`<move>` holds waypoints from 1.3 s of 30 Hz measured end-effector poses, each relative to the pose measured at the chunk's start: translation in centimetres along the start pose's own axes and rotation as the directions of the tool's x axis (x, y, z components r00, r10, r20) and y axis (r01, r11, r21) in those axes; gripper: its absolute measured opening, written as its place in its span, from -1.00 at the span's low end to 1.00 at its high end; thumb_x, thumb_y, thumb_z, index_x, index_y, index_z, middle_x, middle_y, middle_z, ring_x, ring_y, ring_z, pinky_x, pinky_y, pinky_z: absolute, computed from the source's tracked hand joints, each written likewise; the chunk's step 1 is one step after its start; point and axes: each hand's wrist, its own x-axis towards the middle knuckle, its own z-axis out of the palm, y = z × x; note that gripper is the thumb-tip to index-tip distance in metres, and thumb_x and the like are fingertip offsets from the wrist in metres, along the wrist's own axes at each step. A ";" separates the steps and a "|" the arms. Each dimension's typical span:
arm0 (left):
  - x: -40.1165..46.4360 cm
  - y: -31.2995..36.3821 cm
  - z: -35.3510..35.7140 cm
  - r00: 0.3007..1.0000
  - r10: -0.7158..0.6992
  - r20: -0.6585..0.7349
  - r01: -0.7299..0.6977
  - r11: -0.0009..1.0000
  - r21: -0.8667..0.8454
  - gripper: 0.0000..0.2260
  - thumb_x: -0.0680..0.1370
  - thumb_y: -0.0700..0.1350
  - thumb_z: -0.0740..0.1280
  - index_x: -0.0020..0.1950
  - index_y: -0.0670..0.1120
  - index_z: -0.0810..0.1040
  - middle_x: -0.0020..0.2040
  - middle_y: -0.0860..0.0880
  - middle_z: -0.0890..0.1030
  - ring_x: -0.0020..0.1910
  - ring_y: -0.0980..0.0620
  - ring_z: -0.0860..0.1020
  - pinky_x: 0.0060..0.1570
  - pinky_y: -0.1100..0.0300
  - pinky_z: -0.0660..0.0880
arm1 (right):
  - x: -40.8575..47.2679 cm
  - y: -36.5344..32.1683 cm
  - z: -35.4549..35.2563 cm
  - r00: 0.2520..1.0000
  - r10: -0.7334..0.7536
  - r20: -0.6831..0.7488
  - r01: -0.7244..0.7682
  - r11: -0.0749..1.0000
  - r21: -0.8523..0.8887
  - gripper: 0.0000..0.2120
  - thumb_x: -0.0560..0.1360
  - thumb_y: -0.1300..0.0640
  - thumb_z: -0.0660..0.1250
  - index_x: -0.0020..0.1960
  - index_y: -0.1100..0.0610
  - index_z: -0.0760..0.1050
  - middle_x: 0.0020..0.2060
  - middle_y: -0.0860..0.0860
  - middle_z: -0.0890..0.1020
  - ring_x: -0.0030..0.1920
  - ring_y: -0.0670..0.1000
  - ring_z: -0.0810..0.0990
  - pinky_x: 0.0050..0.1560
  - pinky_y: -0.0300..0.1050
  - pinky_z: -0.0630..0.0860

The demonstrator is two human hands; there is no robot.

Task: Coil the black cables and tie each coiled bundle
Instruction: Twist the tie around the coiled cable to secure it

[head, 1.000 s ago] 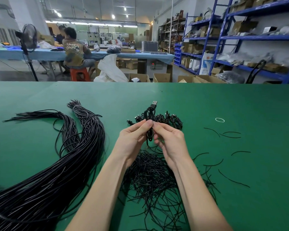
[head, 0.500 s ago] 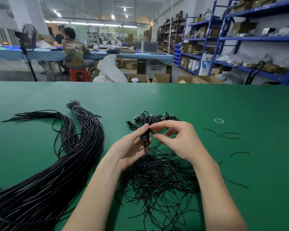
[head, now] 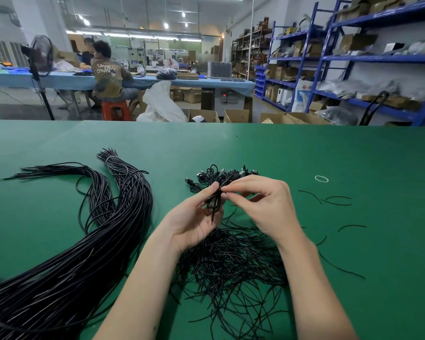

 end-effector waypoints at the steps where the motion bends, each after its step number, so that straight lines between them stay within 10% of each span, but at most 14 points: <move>1: 0.0 0.0 0.0 1.000 0.002 0.003 -0.002 1.000 -0.004 -0.74 0.39 -0.10 0.49 -0.03 -0.21 0.59 -0.23 -0.09 0.61 -0.38 0.06 0.54 -0.44 0.30 0.57 | 0.0 0.1 0.0 1.000 0.001 0.003 -0.001 1.000 -0.004 -0.90 0.41 0.17 0.61 -0.12 0.00 0.77 -0.18 -0.18 0.74 -0.18 -0.07 0.70 -0.27 -0.33 0.52; 12: 0.1 0.1 -0.2 0.994 0.058 -0.090 -0.054 0.997 0.051 -0.66 0.32 -0.15 0.53 0.06 -0.20 0.64 -0.20 -0.08 0.56 -0.28 0.07 0.49 -0.35 0.33 0.57 | -0.4 1.1 0.0 0.996 0.052 0.068 -0.047 0.996 -0.073 -0.76 0.45 0.02 0.55 0.09 -0.21 0.68 -0.04 -0.27 0.71 -0.18 -0.08 0.66 -0.26 -0.34 0.54; 28: 0.3 -0.6 -0.1 0.982 0.186 0.023 -0.187 0.963 0.192 -0.87 0.37 -0.10 0.50 -0.11 -0.09 0.73 -0.20 -0.01 0.67 -0.36 0.15 0.57 -0.33 0.31 0.57 | -0.4 0.8 -0.1 0.986 0.164 0.029 -0.165 0.983 0.083 -0.91 0.40 0.07 0.61 -0.20 -0.06 0.71 -0.26 -0.10 0.72 -0.31 -0.11 0.63 -0.37 -0.30 0.48; 36: 0.5 -1.0 -0.6 0.874 0.471 0.119 -0.484 0.823 0.297 -0.86 0.38 -0.11 0.49 -0.09 -0.08 0.73 -0.11 -0.06 0.70 -0.12 0.07 0.63 -0.04 0.23 0.55 | -0.8 0.3 1.9 0.721 0.544 0.428 -0.662 0.359 0.658 -0.83 0.34 0.07 0.52 -0.14 0.15 0.67 -0.32 -0.04 0.61 -0.37 -0.17 0.55 -0.48 -0.38 0.44; 39: 0.8 -1.0 -0.9 0.856 0.517 -0.002 -0.496 0.822 0.282 -0.76 0.35 -0.03 0.51 -0.04 -0.10 0.72 -0.06 -0.09 0.70 -0.10 0.05 0.63 -0.05 0.22 0.56 | -0.3 0.3 3.2 0.799 0.574 0.176 -0.553 0.588 0.590 -0.82 0.43 0.16 0.56 -0.01 0.15 0.64 -0.29 0.01 0.69 -0.32 -0.11 0.62 -0.40 -0.30 0.53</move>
